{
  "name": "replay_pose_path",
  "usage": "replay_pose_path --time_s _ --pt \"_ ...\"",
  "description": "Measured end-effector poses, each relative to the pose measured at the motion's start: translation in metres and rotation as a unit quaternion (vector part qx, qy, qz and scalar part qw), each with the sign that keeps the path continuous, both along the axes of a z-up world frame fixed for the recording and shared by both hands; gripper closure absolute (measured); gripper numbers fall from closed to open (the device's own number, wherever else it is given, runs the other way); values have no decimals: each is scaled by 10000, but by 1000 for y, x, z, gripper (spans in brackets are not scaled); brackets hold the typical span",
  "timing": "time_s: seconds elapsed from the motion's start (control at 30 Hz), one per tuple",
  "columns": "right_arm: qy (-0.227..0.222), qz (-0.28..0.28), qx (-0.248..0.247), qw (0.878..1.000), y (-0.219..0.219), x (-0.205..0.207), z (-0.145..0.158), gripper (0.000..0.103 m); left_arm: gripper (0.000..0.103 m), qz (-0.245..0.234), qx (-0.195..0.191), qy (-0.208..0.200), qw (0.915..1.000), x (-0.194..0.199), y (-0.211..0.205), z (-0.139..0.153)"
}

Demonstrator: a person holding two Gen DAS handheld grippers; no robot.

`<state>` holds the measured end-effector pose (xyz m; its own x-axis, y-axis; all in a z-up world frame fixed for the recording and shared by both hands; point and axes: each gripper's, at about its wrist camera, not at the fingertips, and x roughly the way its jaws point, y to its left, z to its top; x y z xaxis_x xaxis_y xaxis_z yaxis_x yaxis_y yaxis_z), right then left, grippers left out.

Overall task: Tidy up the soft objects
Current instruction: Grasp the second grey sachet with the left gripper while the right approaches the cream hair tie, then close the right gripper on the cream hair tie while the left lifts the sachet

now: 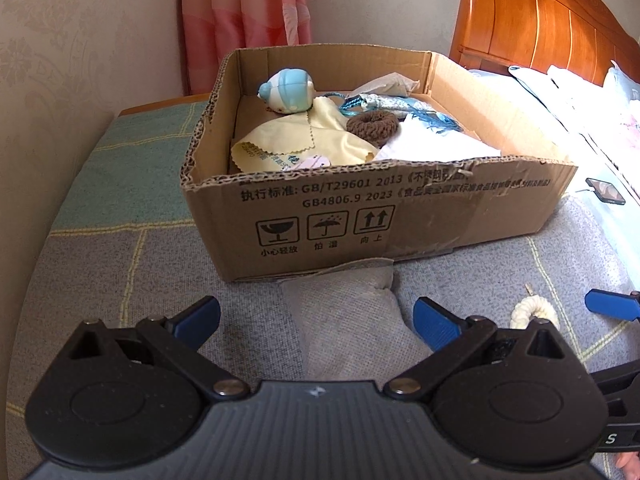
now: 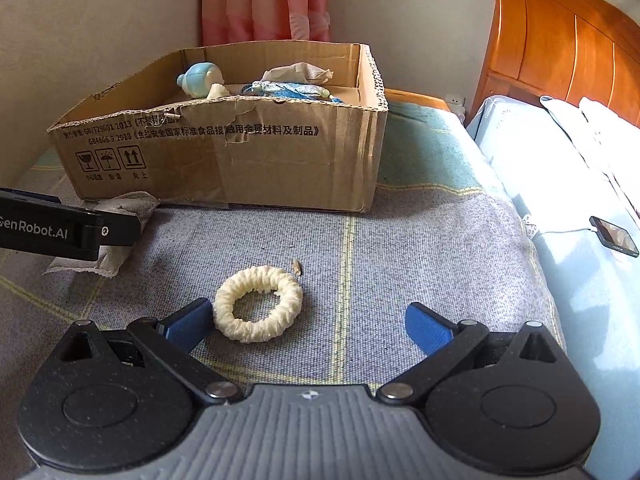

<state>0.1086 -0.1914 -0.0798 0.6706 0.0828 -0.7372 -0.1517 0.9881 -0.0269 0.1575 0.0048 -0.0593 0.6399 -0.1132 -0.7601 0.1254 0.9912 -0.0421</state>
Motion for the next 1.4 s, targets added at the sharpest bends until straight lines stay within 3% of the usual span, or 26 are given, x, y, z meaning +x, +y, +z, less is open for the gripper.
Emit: replay_pose_path --time_s 0.6,0.77,1.0,1.27,1.4 --pt "-97 -4 7 10000 0 -5 0 0 1 105 184 122 9997 -6 7 -9" --pt "-92 4 5 10000 0 -5 0 0 15 -11 149 41 9999 -7 3 -8" --pt "-93 36 12 9999 0 -6 0 0 53 -314 115 -122 9994 -10 -7 -3" --pt "-39 652 66 9978 15 -11 1 0 55 -369 61 -93 9993 -15 -4 0" --pt "-152 929 57 9955 27 -12 3 14 55 -371 71 -88 9992 -16 -3 0"
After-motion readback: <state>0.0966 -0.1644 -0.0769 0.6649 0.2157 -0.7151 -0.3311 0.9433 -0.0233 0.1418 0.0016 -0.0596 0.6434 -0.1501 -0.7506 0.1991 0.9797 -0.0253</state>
